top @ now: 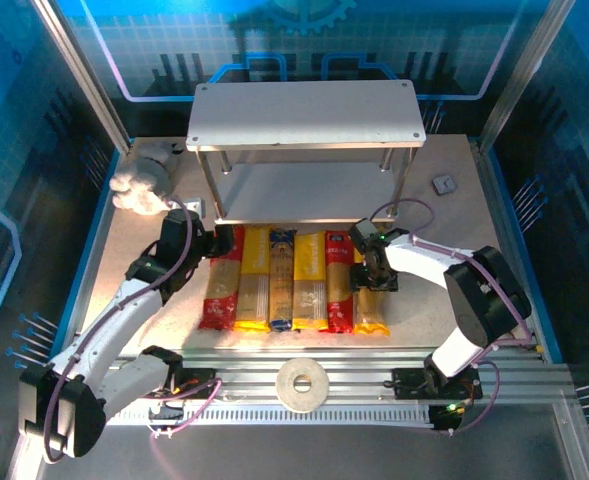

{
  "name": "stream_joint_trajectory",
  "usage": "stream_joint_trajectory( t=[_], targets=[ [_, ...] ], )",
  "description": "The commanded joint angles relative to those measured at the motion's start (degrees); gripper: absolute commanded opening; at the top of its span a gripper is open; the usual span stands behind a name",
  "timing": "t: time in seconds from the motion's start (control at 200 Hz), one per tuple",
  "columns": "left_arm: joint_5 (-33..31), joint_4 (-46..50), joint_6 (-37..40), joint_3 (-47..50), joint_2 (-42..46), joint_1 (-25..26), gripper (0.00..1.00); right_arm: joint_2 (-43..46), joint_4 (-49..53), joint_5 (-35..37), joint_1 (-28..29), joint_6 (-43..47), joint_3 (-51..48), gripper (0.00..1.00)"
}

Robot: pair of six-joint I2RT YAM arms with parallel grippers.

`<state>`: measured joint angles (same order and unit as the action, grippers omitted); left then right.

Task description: Place and organize the pasta boxes and bags onto the shelf

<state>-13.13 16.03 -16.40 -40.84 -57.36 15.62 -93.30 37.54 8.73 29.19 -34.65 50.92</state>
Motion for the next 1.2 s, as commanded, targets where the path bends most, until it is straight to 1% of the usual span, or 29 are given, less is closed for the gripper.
stream_joint_trajectory(
  t=[0.0, 0.07, 0.165, 0.21, 0.28, 0.335, 0.39, 0.415, 0.445, 0.465, 0.655, 0.8, 0.97, 1.196],
  targets=[
    [-0.01, -0.73, 1.08, -0.29, -0.16, 0.21, 0.85, -3.05, -3.64, -2.72, 0.27, -0.59, -1.53, 0.56],
    [0.03, -0.83, 1.02, -0.29, -0.20, 0.20, 0.85, -2.38, -3.48, -2.57, 0.25, -0.55, -1.99, 0.45],
    [0.29, -1.09, 0.94, -0.29, -0.37, 0.20, 0.85, -0.91, -2.92, -2.40, 0.17, -0.41, -2.22, 0.37],
    [0.38, -1.18, 0.87, -0.26, -0.45, 0.25, 0.85, 0.28, -2.55, -2.38, 0.25, -0.30, -2.36, 0.29],
    [0.56, -1.18, 0.85, -0.38, -0.54, 0.20, 0.85, 2.58, -1.72, -2.40, 0.31, -0.24, -2.29, 0.22],
    [0.64, -1.28, 0.72, -0.45, -0.56, 0.20, 0.85, 4.75, -0.46, -1.82, 0.53, -0.15, -1.95, 0.15],
    [0.73, -1.34, 0.76, -0.47, -0.55, 0.20, 0.85, 6.99, 1.00, -1.20, 0.76, 0.06, -1.38, 0.11],
    [0.81, -1.46, 0.76, -0.47, -0.55, 0.20, 0.85, 8.01, 1.56, -0.83, 0.82, 0.16, -1.09, 0.08],
    [0.82, -1.51, 0.68, -0.47, -0.55, 0.20, 0.84, 9.26, 2.17, -0.58, 0.83, 0.35, -0.83, 0.07],
    [0.81, -1.54, 0.67, -0.47, -0.60, 0.20, 0.84, 10.14, 2.67, -0.27, 0.90, 0.41, -0.82, 0.00],
    [1.08, -1.70, 0.49, -0.47, -1.08, 0.21, 0.84, 16.96, 7.26, 3.37, 0.96, 1.67, 4.46, 0.00],
    [1.17, -1.90, 0.32, -0.22, -1.03, 0.21, 0.84, 18.96, 9.64, 5.26, 0.93, 3.40, 8.73, 0.00],
    [1.27, -1.68, 0.18, -0.21, -0.71, 0.20, 0.84, 20.09, 11.51, 4.82, 1.28, 3.72, 12.25, 0.00],
    [1.25, -2.03, 0.39, -0.20, -0.63, 0.20, 0.84, 24.09, 14.75, 4.70, 2.07, 3.35, 13.33, 0.00]
  ],
)
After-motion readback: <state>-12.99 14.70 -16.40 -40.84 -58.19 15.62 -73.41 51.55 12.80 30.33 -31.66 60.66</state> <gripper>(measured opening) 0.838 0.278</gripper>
